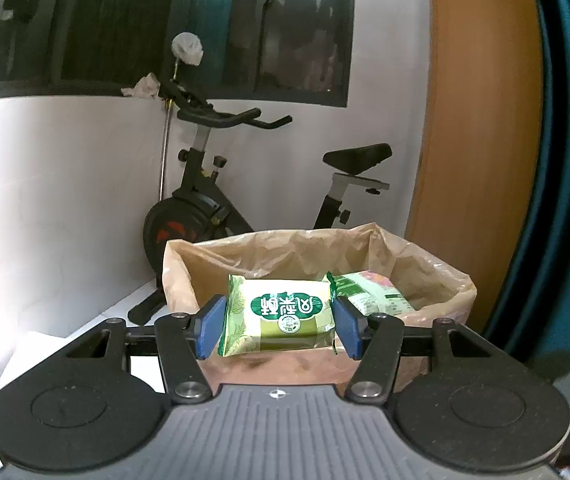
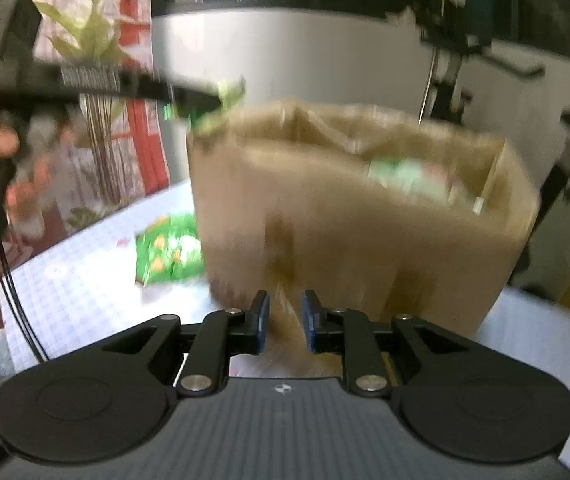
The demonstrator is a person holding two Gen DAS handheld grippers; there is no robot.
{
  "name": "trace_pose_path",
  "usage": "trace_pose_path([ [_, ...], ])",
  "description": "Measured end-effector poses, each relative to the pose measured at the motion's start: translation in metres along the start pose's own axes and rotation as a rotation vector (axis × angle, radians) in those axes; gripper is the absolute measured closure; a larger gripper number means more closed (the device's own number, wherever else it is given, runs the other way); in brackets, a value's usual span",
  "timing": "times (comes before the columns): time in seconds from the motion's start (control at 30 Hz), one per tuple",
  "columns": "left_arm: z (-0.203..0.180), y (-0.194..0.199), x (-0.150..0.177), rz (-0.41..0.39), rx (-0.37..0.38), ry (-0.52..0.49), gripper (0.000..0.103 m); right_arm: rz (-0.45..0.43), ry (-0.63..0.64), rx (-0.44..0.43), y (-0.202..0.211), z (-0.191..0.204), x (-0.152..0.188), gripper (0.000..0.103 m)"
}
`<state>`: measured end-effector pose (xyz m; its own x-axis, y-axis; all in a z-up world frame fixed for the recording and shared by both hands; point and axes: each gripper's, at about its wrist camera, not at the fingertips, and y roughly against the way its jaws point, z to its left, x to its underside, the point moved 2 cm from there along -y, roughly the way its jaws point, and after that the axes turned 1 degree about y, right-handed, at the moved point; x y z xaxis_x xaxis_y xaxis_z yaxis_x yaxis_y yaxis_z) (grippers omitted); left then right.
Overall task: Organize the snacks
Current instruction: 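Carry the green cake with the left tool while the right tool carries the blue packet over the box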
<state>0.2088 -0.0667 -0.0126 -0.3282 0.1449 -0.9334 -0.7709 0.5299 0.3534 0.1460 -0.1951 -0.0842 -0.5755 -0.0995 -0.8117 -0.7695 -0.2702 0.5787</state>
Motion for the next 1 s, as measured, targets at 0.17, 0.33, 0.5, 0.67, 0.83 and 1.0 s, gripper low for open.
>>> trace_pose_path([
  [0.17, 0.000, 0.006, 0.004, -0.003, 0.007, -0.008, 0.042, 0.161, -0.119, -0.020, -0.041, 0.012, 0.050, 0.043],
  [0.33, 0.002, 0.008, 0.012, 0.010, 0.002, 0.004, 0.042, 0.254, -0.317, 0.023, -0.081, 0.015, 0.073, 0.038],
  [0.5, 0.008, 0.013, 0.019, 0.022, -0.012, 0.021, 0.042, 0.240, -0.414, 0.053, -0.101, 0.021, 0.068, 0.034],
  [0.67, 0.015, 0.019, 0.025, 0.027, -0.025, 0.037, 0.042, 0.266, -0.193, 0.136, -0.106, 0.041, 0.069, 0.049],
  [0.83, 0.018, 0.024, 0.027, 0.026, -0.027, 0.048, 0.042, 0.238, -0.181, 0.127, -0.088, 0.036, 0.079, 0.056],
  [1.0, 0.018, 0.027, 0.022, 0.012, -0.019, 0.051, 0.042, 0.077, -0.170, 0.062, -0.029, 0.030, 0.059, 0.056],
])
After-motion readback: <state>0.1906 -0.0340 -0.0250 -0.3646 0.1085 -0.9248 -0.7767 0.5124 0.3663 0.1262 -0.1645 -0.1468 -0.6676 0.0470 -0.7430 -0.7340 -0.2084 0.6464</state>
